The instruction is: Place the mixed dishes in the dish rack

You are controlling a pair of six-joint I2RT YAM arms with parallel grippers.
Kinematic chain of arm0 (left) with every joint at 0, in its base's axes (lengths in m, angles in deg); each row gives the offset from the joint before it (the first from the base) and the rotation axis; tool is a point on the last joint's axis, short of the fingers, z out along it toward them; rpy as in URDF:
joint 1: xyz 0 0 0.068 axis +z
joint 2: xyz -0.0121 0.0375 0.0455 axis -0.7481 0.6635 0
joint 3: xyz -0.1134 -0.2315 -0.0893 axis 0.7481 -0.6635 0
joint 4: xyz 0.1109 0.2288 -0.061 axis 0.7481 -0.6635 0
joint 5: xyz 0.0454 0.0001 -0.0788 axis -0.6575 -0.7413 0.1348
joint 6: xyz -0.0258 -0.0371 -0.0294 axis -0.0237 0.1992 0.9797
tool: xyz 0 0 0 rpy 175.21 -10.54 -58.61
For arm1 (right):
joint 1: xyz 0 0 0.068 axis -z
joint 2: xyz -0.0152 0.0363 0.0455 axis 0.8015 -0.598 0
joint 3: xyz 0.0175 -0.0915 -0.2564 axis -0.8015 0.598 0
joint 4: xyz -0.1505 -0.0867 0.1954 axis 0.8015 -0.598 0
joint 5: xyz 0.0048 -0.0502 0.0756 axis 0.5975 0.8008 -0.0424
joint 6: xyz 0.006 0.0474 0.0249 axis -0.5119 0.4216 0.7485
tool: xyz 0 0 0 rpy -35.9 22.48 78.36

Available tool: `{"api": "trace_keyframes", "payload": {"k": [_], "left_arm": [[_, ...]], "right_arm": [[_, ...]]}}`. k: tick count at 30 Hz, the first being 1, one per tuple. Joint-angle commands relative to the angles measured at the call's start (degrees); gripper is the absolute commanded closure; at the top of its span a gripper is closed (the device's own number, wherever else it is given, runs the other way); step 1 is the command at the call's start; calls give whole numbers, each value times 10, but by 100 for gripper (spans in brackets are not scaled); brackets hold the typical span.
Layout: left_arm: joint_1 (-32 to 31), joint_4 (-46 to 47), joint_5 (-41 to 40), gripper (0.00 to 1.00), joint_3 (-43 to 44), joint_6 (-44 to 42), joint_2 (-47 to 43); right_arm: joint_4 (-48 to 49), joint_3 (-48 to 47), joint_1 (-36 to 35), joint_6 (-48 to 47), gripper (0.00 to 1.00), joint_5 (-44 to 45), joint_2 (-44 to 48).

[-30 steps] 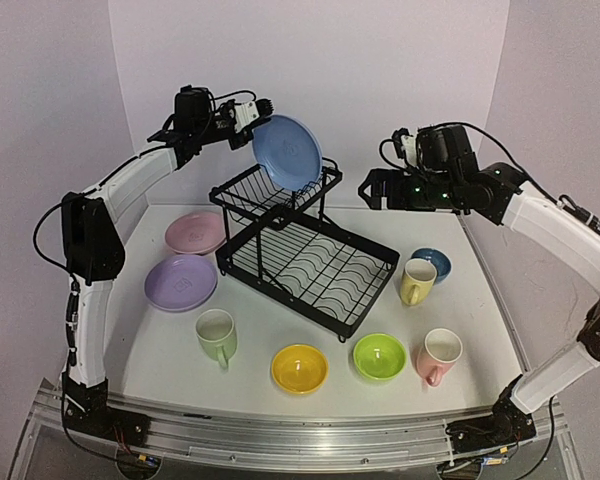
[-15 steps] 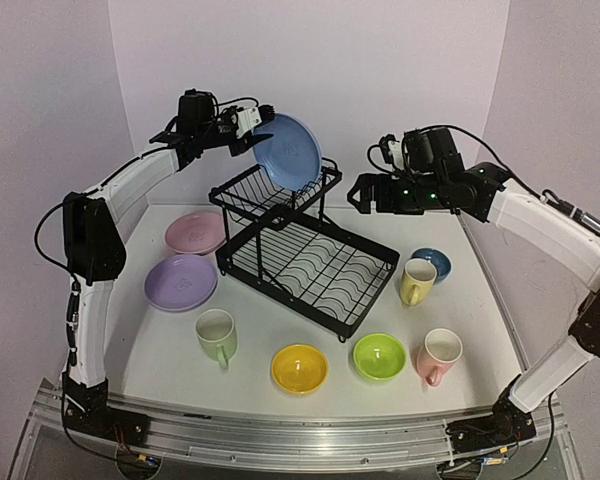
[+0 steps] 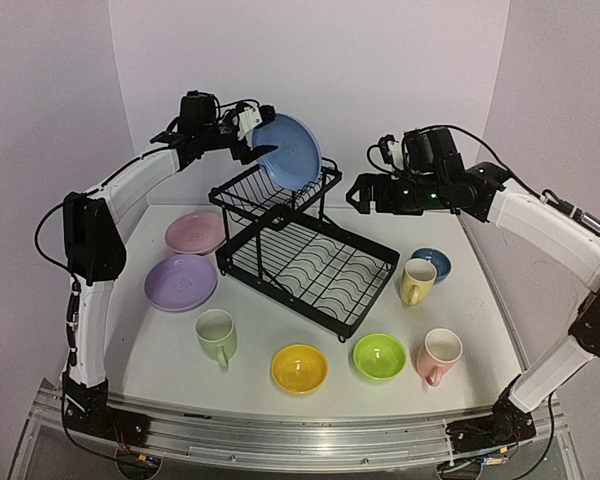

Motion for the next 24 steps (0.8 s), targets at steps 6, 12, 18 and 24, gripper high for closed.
{"api": "trace_keyframes", "payload": {"k": [6, 12, 18, 24], "left_arm": [[13, -28, 18, 0, 22, 67, -114], [34, -136, 1, 0, 17, 150, -188], [99, -292, -72, 3, -95, 307, -288], [199, -428, -118, 14, -267, 431, -317]], "right_arm": [[14, -20, 2, 12, 2, -26, 4], [14, -23, 2, 20, 2, -39, 5], [13, -21, 3, 36, 3, -45, 12], [13, -31, 3, 42, 3, -49, 5]]}}
